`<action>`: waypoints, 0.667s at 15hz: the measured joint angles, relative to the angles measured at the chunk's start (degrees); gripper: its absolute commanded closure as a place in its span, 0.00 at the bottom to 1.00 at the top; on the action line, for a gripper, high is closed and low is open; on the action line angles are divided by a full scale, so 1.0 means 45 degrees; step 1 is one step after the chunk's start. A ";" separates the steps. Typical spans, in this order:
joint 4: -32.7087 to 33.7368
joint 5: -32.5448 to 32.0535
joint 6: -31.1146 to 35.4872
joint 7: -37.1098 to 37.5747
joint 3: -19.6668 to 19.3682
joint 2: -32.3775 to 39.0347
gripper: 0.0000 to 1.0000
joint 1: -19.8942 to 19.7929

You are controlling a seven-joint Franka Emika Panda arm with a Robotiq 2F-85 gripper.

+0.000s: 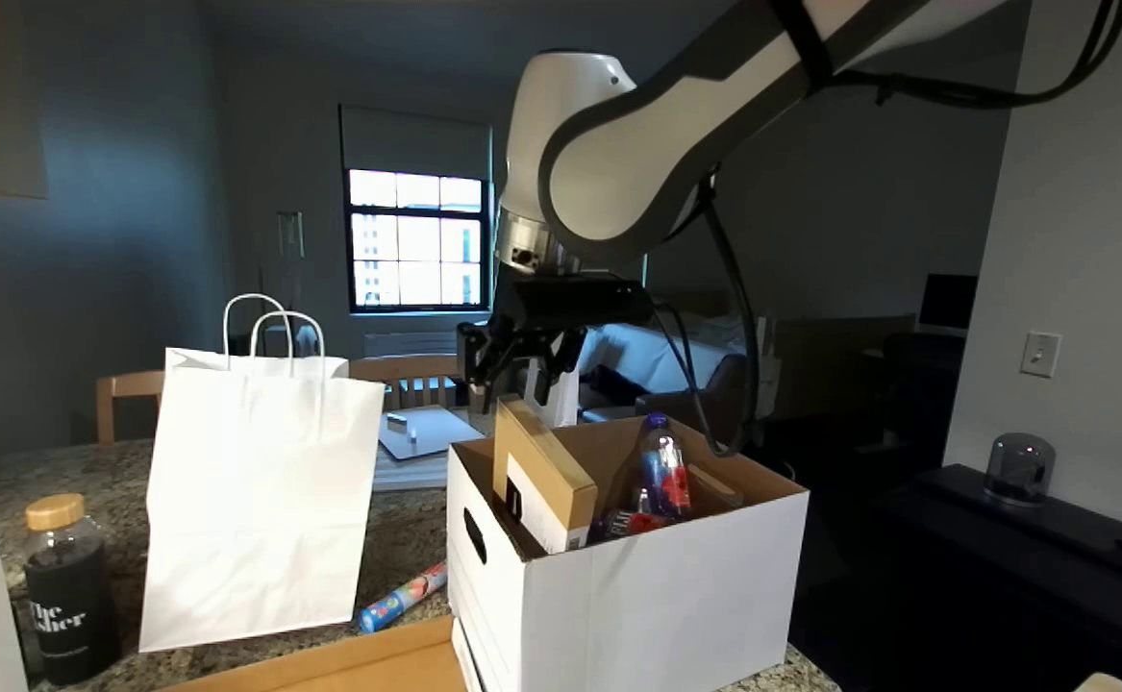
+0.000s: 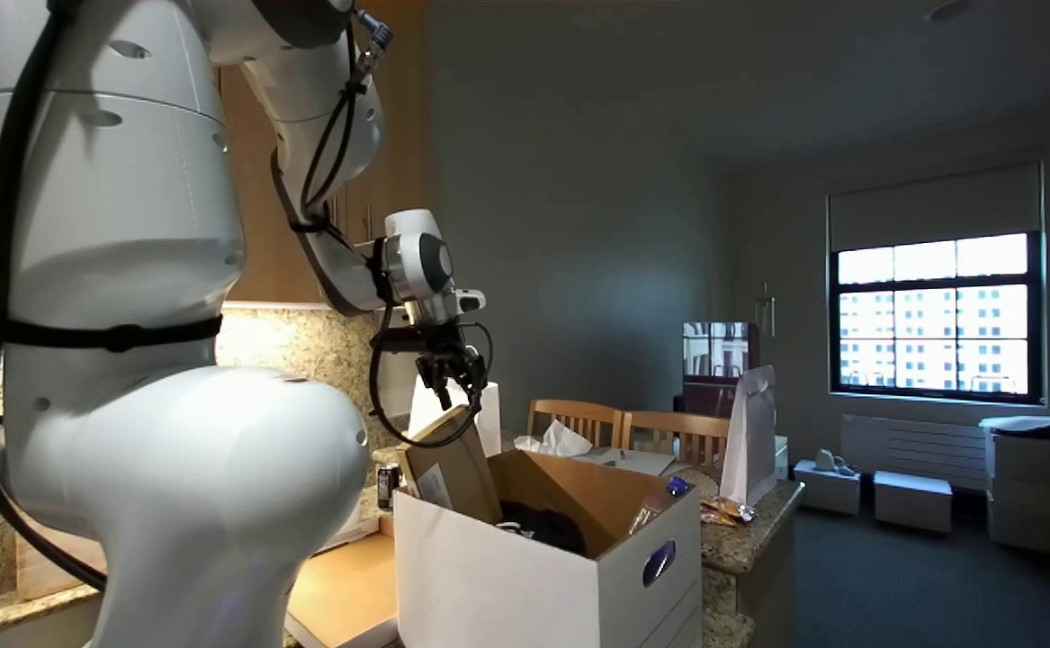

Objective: Put the water bottle and the cardboard box into the bigger box

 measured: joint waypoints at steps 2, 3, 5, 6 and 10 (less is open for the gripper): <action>0.0000 0.0381 0.0000 -0.0309 -0.0009 0.0058 0.00 0.0000; 0.0000 0.0526 0.0000 -0.0451 -0.0009 0.0070 0.00 0.0000; 0.0007 0.0668 -0.0062 -0.0594 -0.0004 0.0067 0.00 0.0002; 0.0035 0.0670 -0.0200 -0.0603 0.0006 0.0052 0.00 0.0006; 0.0347 0.1399 -0.1155 -0.1486 0.0038 -0.0085 0.00 0.0107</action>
